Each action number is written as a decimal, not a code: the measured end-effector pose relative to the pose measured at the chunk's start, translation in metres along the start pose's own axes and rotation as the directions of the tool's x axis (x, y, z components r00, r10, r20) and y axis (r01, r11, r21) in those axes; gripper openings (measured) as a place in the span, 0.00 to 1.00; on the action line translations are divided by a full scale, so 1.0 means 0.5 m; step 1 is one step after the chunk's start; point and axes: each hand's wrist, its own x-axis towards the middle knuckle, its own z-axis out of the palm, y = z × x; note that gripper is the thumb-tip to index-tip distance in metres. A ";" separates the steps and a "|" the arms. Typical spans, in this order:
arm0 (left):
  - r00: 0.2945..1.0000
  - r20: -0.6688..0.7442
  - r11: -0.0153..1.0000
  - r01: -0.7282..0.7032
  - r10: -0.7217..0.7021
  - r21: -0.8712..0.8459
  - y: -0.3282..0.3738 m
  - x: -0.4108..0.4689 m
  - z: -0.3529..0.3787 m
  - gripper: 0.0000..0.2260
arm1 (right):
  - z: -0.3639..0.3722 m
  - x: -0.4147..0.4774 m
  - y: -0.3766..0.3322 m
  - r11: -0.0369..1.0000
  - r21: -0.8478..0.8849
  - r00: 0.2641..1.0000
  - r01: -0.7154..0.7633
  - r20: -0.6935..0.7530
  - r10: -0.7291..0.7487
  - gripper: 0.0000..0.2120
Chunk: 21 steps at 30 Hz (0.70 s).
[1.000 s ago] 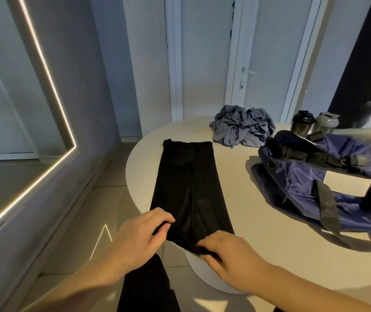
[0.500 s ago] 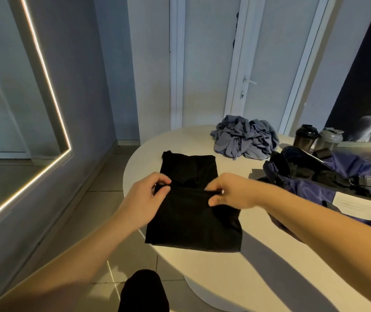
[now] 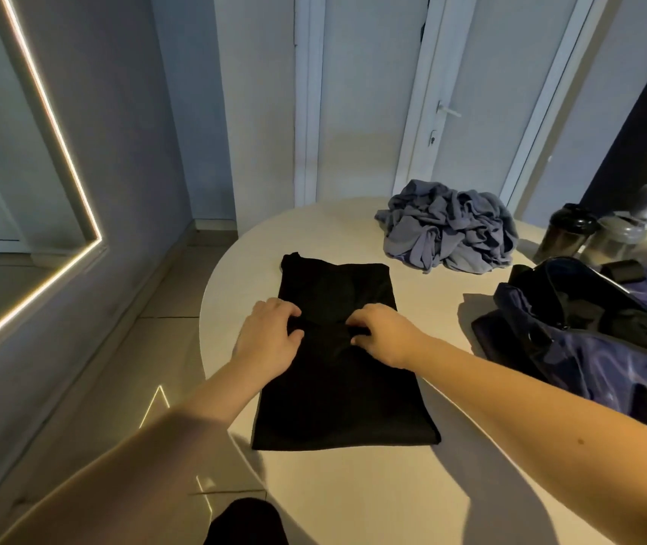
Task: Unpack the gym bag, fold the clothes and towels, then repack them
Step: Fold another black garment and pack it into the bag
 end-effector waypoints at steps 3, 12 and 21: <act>0.977 0.019 0.975 -0.213 0.213 0.058 0.011 -0.025 0.003 0.15 | 0.026 -0.023 0.019 0.999 -0.034 0.995 -0.002 -0.102 -0.001 0.16; 0.877 0.393 0.917 -0.363 0.276 0.165 0.030 -0.070 0.017 0.30 | 0.069 -0.073 0.012 0.983 0.029 0.948 0.180 -0.271 -0.165 0.21; 0.868 0.408 0.922 -0.364 0.284 0.134 0.029 -0.065 0.011 0.30 | 0.088 -0.095 0.010 0.982 0.048 0.982 0.181 -0.071 -0.178 0.24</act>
